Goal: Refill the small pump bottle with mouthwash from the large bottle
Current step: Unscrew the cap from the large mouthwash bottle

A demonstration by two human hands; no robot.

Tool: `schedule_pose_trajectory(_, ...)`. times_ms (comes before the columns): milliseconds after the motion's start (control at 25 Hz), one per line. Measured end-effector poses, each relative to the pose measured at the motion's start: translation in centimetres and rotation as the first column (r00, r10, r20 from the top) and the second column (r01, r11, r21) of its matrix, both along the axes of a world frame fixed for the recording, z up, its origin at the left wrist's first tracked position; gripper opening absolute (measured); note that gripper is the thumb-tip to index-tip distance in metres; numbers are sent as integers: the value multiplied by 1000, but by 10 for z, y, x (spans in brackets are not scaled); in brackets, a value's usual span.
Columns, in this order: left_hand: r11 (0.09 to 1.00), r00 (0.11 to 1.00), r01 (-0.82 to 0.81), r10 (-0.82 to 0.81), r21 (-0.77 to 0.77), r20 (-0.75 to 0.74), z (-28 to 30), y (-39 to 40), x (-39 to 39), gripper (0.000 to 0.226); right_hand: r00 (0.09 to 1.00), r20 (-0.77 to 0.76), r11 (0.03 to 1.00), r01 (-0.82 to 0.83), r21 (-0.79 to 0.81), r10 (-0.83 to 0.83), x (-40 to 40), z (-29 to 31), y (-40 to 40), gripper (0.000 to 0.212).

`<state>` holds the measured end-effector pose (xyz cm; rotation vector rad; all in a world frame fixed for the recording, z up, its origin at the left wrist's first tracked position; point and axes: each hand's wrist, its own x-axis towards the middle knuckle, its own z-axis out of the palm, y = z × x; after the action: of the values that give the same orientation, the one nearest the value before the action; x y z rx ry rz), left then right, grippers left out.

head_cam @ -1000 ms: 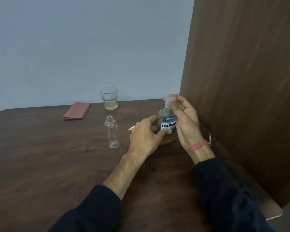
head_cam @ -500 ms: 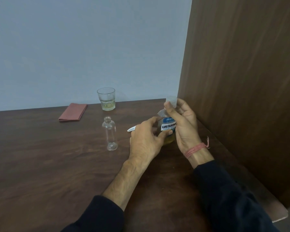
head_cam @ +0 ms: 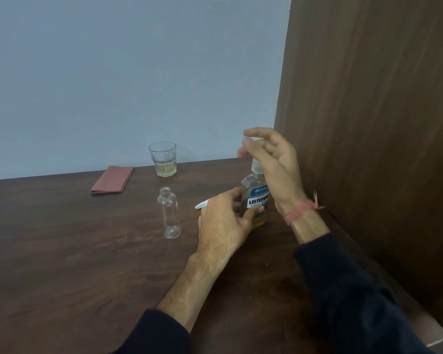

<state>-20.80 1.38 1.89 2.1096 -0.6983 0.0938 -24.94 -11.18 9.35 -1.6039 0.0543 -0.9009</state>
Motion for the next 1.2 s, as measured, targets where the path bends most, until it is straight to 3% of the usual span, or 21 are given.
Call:
schedule_pose_trajectory(120,999,1000,22,-22,41,4,1,0,2,64,972,-184,986,126,-105,-144,22,26,7,41)
schedule_pose_trajectory(200,998,999,41,-42,51,28,0,1,4,58,954,-183,972,227,-69,-236,33,29,11,50)
schedule_pose_trajectory(280,997,998,57,-59,45,28,-3,1,8,52,968,-160,981,192,-25,-193,37,28,11,54)
schedule_pose_trajectory(400,996,997,76,-77,44,27,-8,-2,13,48,990,-143,998,7,61,2,35,28,2,55)
schedule_pose_trajectory(560,996,996,87,-87,23,19,-12,-5,19,53,948,-217,972,-226,61,234,35,31,-16,55)
schedule_pose_trajectory(760,996,995,90,-91,17,31,-10,-1,15,57,955,-151,967,-254,23,255,32,16,-23,38)
schedule_pose_trajectory(840,996,996,87,-87,6,23,-8,1,12,54,985,-89,984,-157,-84,150,27,1,-25,23)
schedule_pose_trajectory(920,996,996,91,-91,-14,18,-6,3,9,49,997,-58,985,-61,-164,52,22,-18,-24,24)
schedule_pose_trajectory(1000,995,995,96,-96,-21,27,-6,4,8,44,996,-68,997,-54,-53,51,18,-36,-19,40)
schedule_pose_trajectory(1080,995,994,103,-102,-18,23,-6,4,8,42,993,-65,980,-85,181,98,14,-46,-16,59)
schedule_pose_trajectory(1200,994,994,108,-108,-33,11,-6,5,8,42,989,7,947,-145,287,149,12,-51,-17,62)
